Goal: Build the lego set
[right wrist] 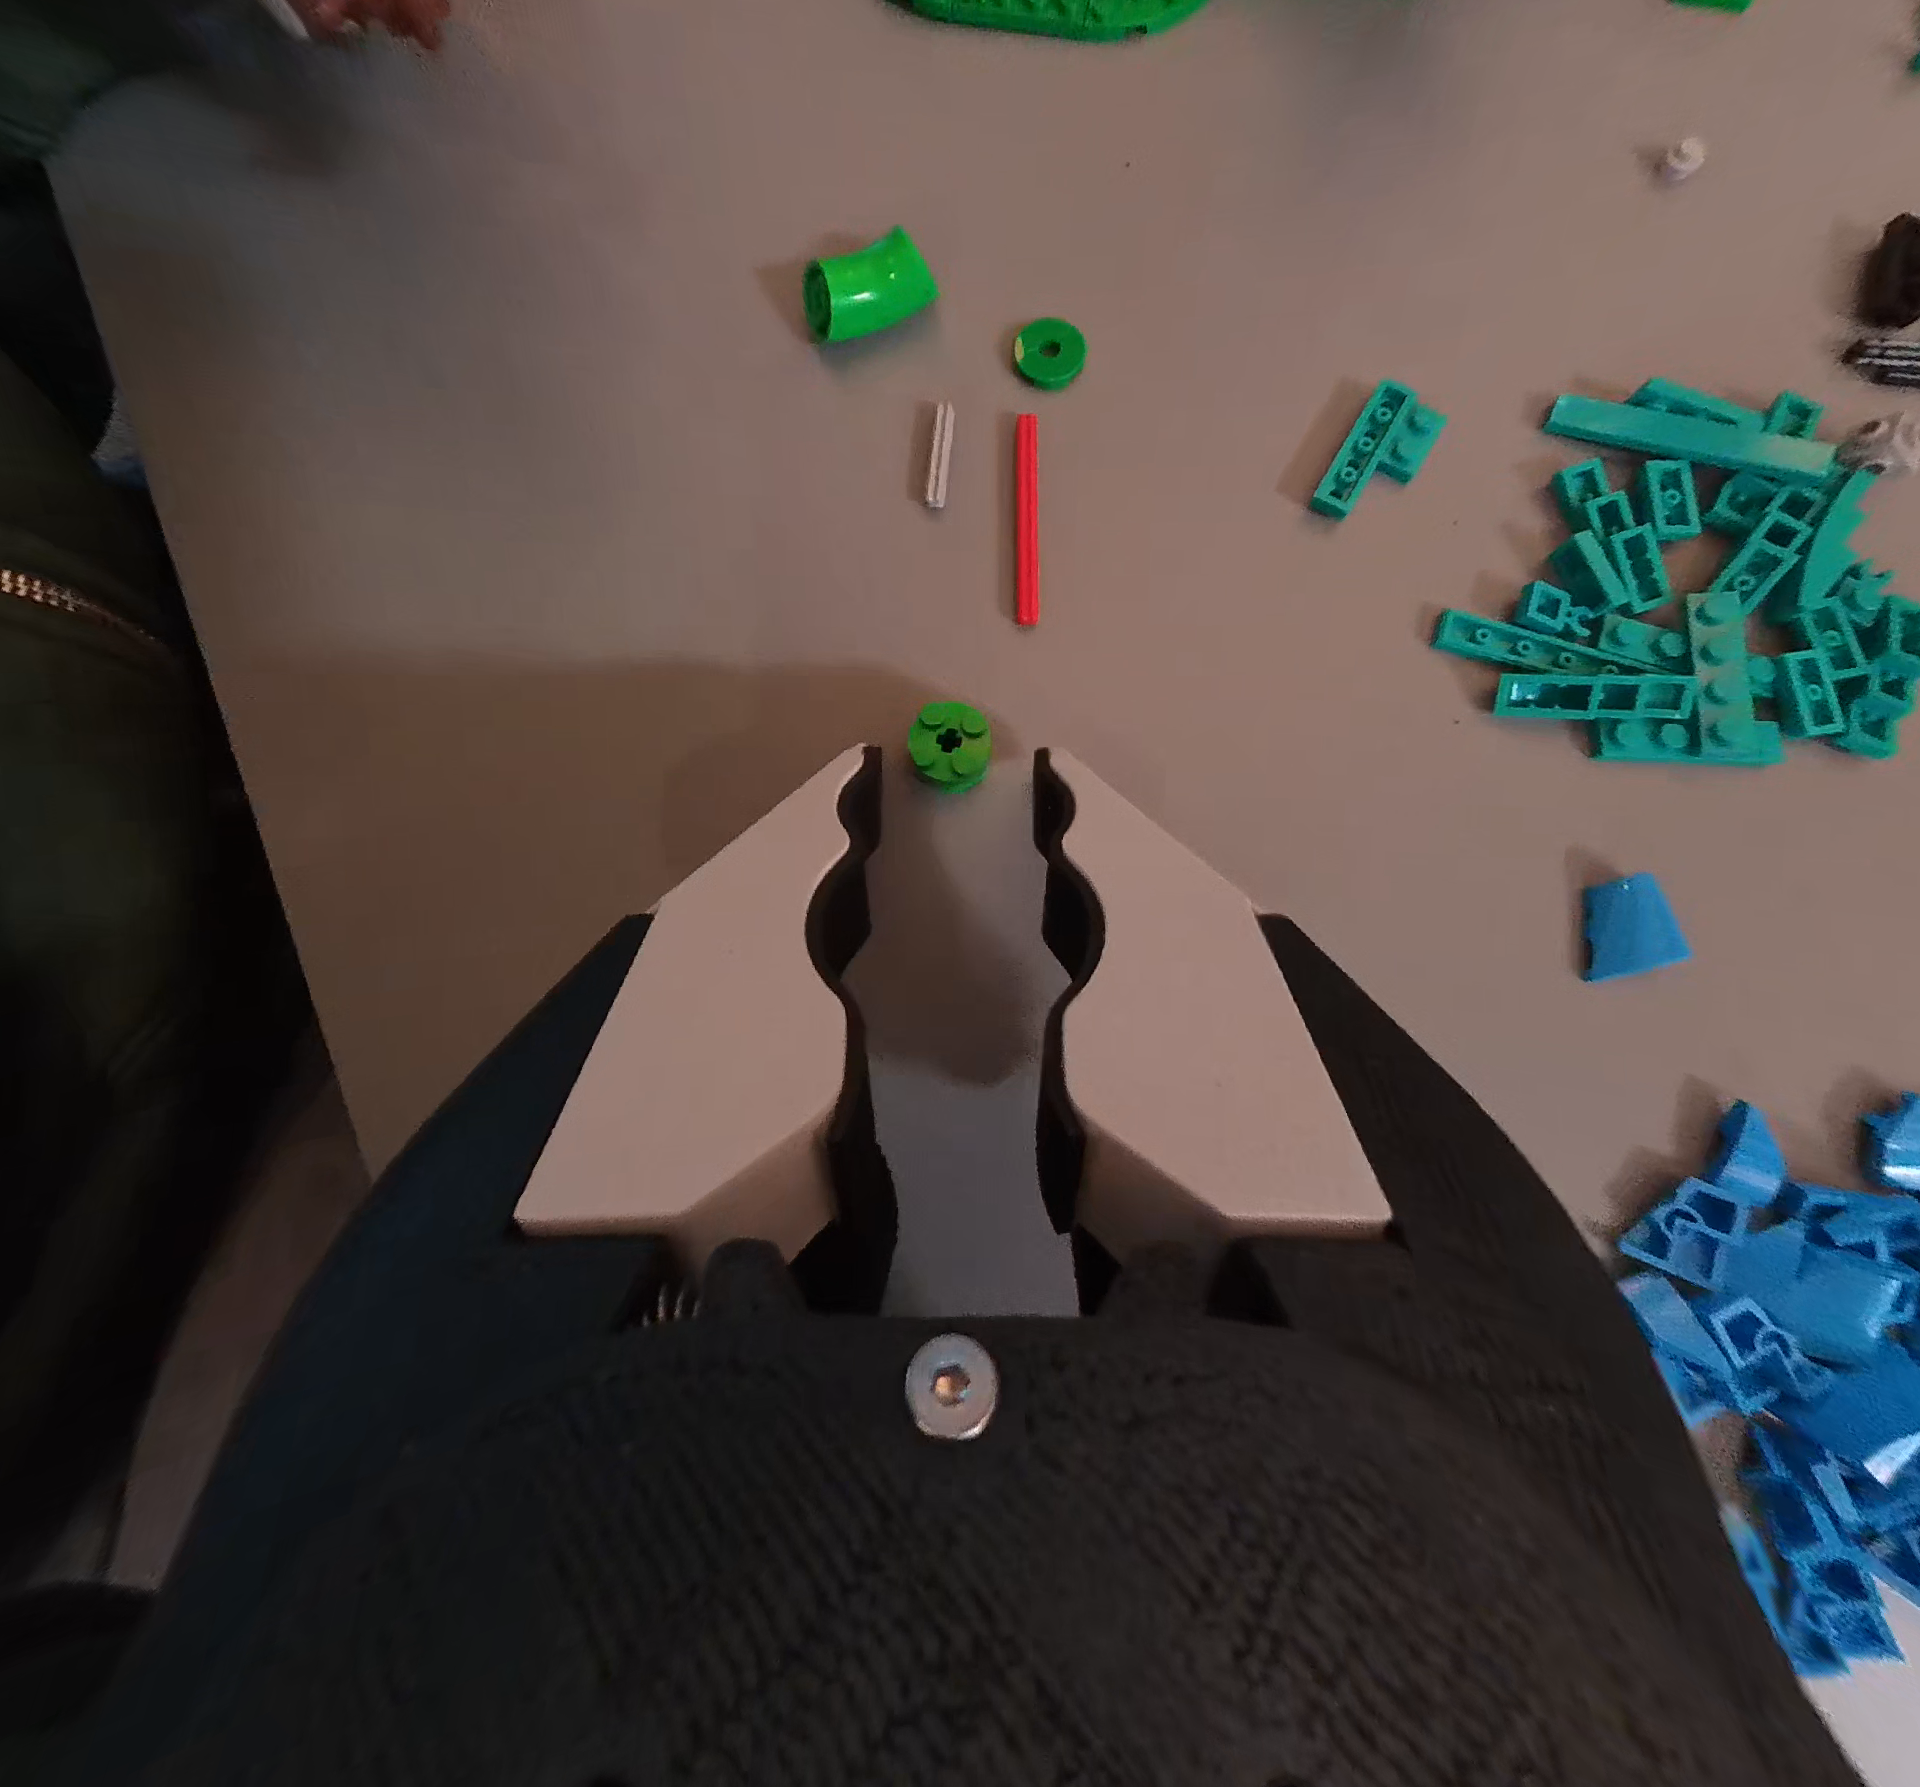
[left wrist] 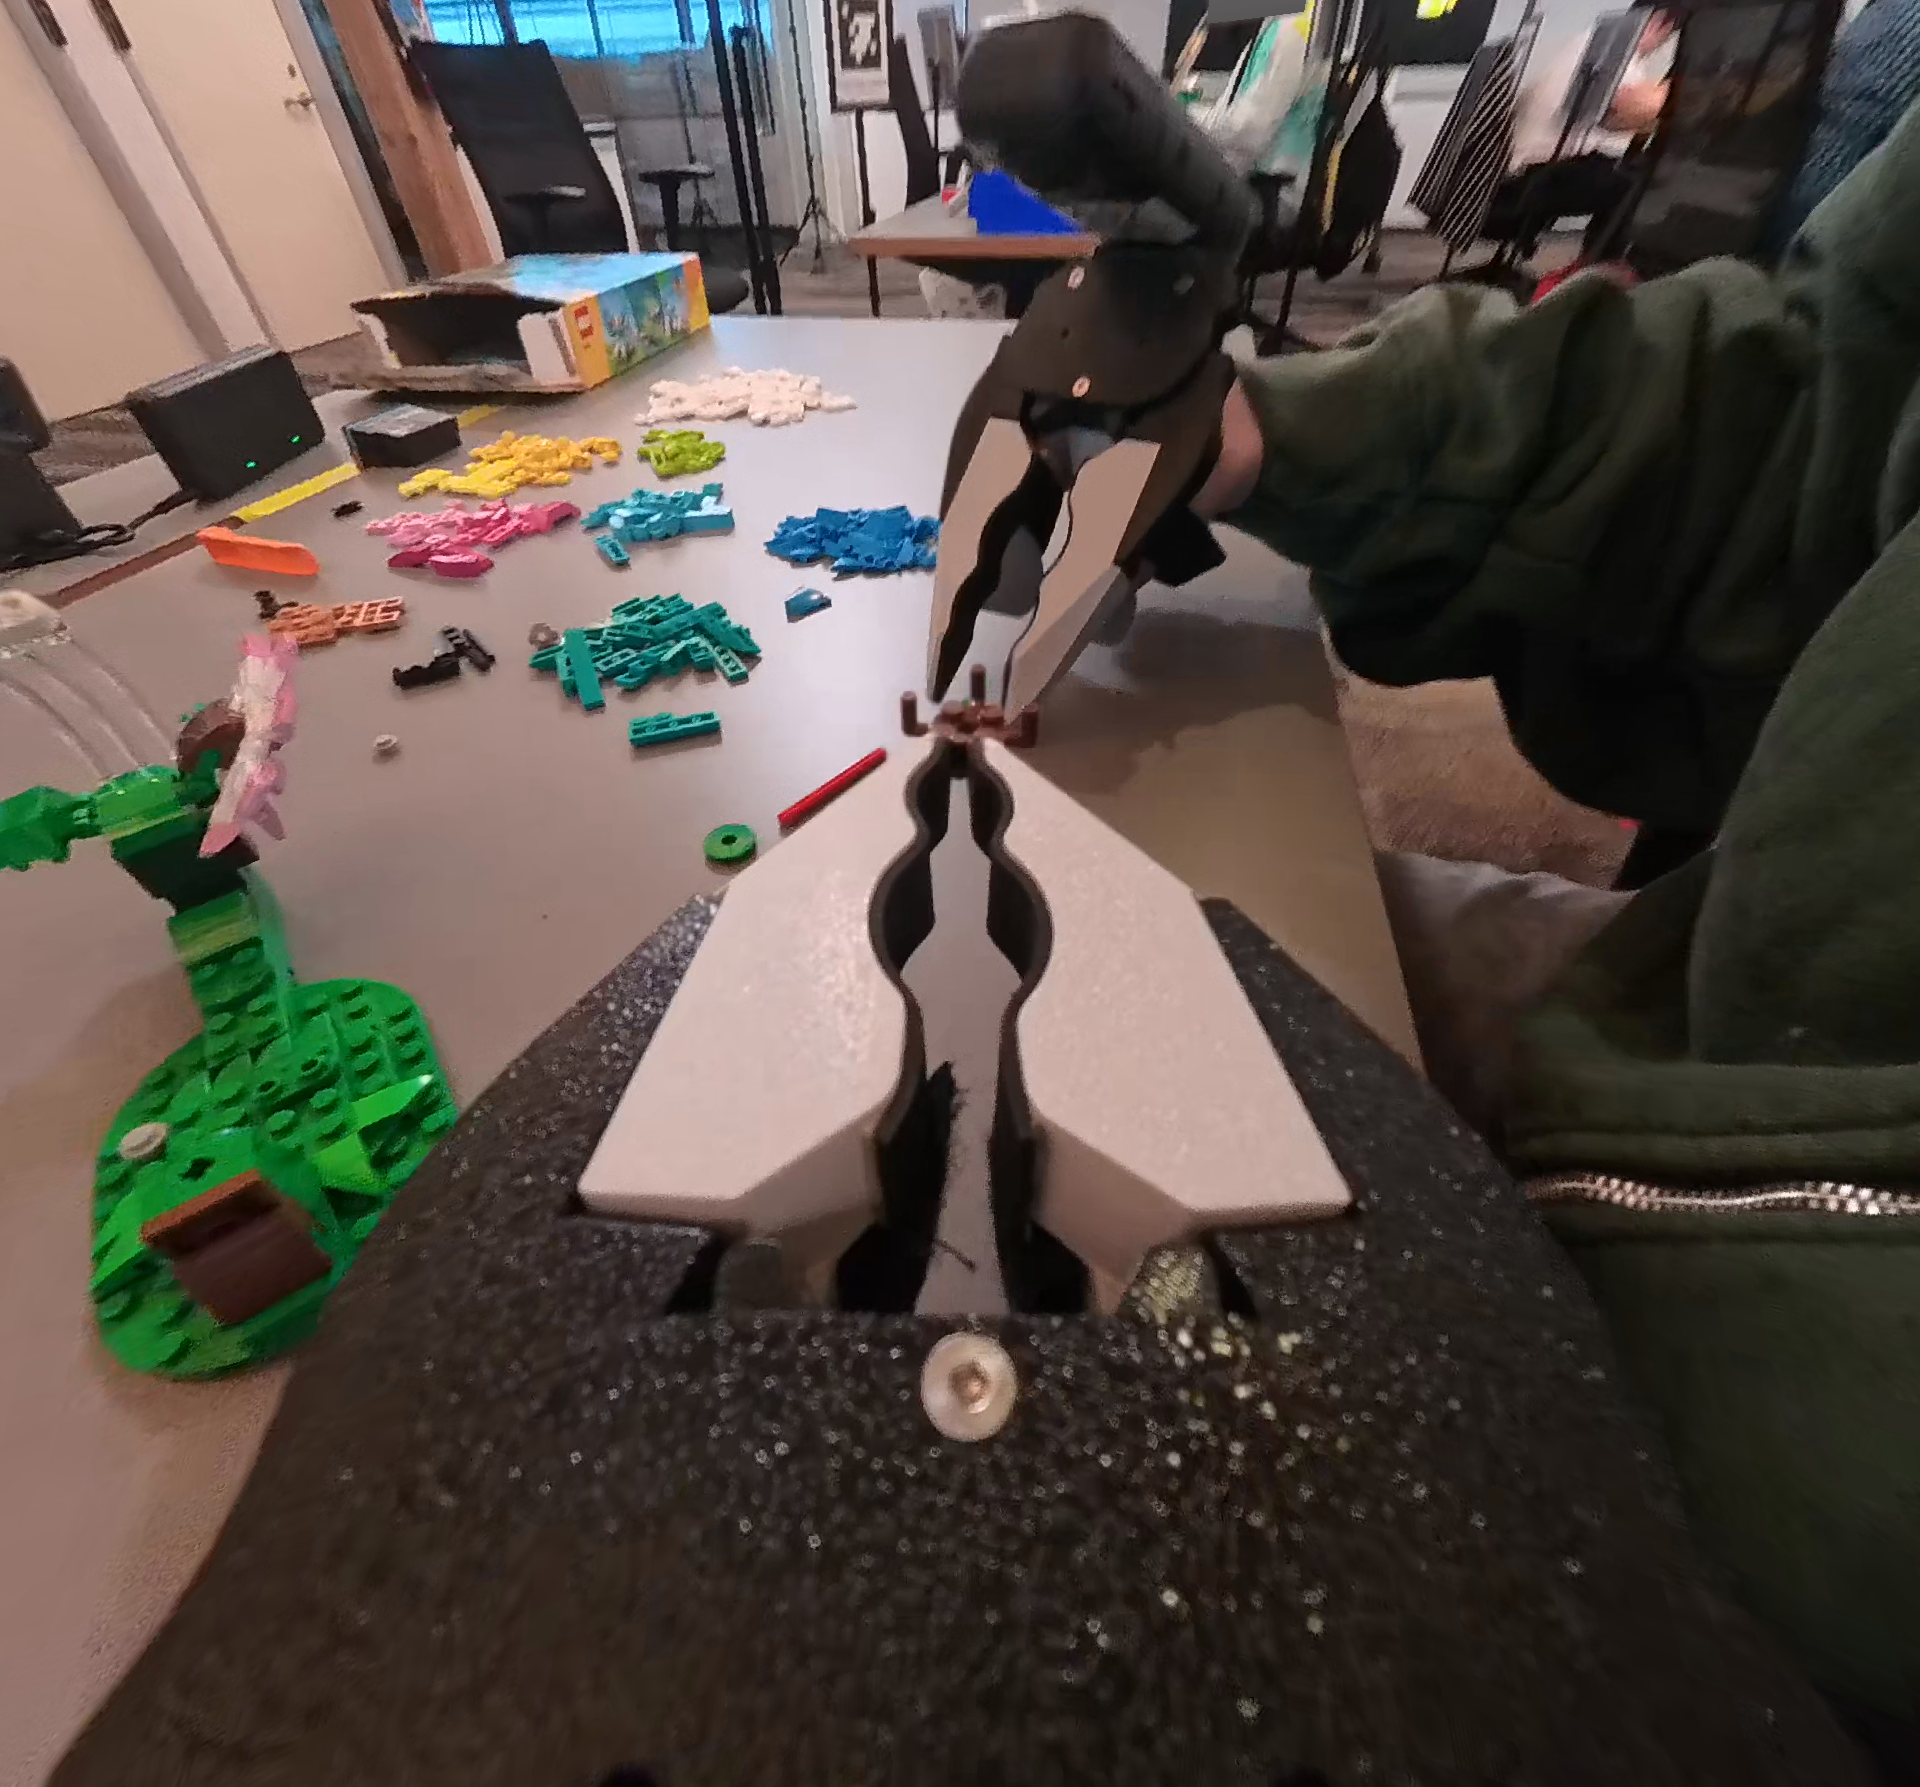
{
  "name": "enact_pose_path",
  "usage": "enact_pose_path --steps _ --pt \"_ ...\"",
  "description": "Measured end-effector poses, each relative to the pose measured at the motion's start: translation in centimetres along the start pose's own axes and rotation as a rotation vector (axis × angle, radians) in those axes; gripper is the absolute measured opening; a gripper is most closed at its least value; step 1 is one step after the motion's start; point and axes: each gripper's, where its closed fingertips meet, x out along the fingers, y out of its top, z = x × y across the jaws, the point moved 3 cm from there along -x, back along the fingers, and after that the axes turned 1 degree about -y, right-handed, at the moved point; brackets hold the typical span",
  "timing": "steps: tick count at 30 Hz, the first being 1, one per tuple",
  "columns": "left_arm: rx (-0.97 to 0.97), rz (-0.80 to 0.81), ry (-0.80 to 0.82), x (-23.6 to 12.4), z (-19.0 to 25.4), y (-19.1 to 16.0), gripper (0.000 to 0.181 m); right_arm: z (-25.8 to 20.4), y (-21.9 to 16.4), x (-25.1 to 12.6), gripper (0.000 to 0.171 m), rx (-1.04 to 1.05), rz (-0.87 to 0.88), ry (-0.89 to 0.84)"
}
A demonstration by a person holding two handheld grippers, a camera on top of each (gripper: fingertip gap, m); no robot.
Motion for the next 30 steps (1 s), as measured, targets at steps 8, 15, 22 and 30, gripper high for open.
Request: enact_pose_path --steps 8,15,22,30 --pt "0.014 0.055 0.016 -0.3 0.0 0.3 0.000 -0.7 0.2 0.6 0.017 -0.013 0.006 0.030" --pt "0.068 0.054 0.048 -0.1 0.1 0.3 0.000 -1.3 1.4 0.6 0.015 -0.037 0.038 0.018" --pt "0.217 0.199 0.304 -2.9 -1.5 2.7 0.000 -1.8 7.9 0.5 0.015 -0.148 0.142 0.029" --pt "0.144 0.135 0.422 -4.2 -4.3 1.5 0.000 -0.9 16.5 3.3 0.015 -0.471 0.215 0.053"
